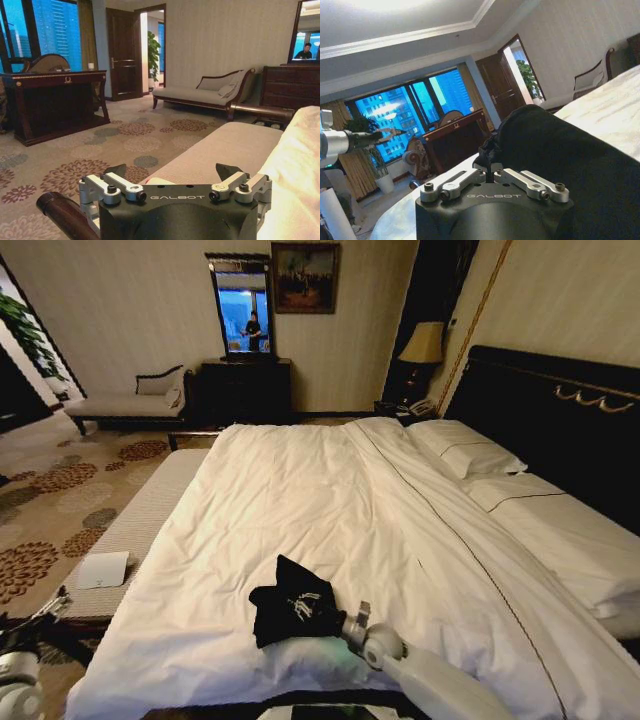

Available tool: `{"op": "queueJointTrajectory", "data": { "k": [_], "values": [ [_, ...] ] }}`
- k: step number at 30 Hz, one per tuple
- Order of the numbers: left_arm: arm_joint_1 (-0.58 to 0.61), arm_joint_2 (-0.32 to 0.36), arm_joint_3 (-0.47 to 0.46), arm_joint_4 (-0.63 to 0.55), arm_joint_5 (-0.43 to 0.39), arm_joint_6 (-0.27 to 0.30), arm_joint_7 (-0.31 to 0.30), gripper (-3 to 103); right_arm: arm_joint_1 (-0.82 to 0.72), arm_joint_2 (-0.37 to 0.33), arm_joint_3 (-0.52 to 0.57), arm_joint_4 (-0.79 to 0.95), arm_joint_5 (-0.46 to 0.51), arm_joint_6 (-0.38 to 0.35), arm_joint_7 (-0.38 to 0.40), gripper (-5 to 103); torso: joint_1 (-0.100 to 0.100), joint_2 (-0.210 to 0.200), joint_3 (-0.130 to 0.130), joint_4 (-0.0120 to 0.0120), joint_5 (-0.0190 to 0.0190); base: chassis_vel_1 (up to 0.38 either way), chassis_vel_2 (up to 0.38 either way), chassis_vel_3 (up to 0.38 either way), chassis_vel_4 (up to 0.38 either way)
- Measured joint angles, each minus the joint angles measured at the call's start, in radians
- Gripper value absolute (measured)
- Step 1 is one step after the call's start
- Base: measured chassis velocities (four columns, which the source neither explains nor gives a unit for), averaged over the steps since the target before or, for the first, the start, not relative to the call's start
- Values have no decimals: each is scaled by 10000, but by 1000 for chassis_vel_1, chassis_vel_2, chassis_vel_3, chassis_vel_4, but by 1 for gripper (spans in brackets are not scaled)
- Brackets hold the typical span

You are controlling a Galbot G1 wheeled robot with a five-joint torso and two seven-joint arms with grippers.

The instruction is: Fold the clothes on the bed.

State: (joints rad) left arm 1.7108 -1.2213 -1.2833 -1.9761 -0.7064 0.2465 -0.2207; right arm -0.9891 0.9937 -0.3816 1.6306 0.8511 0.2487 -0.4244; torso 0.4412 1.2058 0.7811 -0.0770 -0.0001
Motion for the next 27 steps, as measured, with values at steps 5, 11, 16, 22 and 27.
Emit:
{"op": "queueJointTrajectory", "data": {
  "k": [5, 11, 16, 22, 27],
  "values": [
    [-181, 155, 57, -6, -56, 122, -82, 100, 236, 171, -417, -465, -156, 1, 28, 2, 0, 0, 0, -1, 0, 0, 0, 0, 0],
    [-269, 306, 72, 110, -274, 157, -107, 100, 533, 353, -901, -881, -336, 2, 42, 2, 0, 0, 0, -2, -1, 0, 0, 0, 0],
    [-271, 395, 54, 300, -438, 139, -107, 100, 671, 626, -1163, -1138, -365, -3, 56, 2, 0, 0, 1, -1, -3, 0, 0, 0, 0],
    [-233, 592, -94, 583, -692, 13, -102, 100, 704, 1074, -1539, -1432, -565, -3, 115, 2, 0, 0, 0, -1, 0, 0, 0, 0, 0],
    [-179, 715, -205, 716, -829, -52, -64, 100, 629, 1186, -1572, -1277, -738, 181, 224, 12, 1, -1, 1, 0, 1, 0, 0, 0, 0]
  ]
}}
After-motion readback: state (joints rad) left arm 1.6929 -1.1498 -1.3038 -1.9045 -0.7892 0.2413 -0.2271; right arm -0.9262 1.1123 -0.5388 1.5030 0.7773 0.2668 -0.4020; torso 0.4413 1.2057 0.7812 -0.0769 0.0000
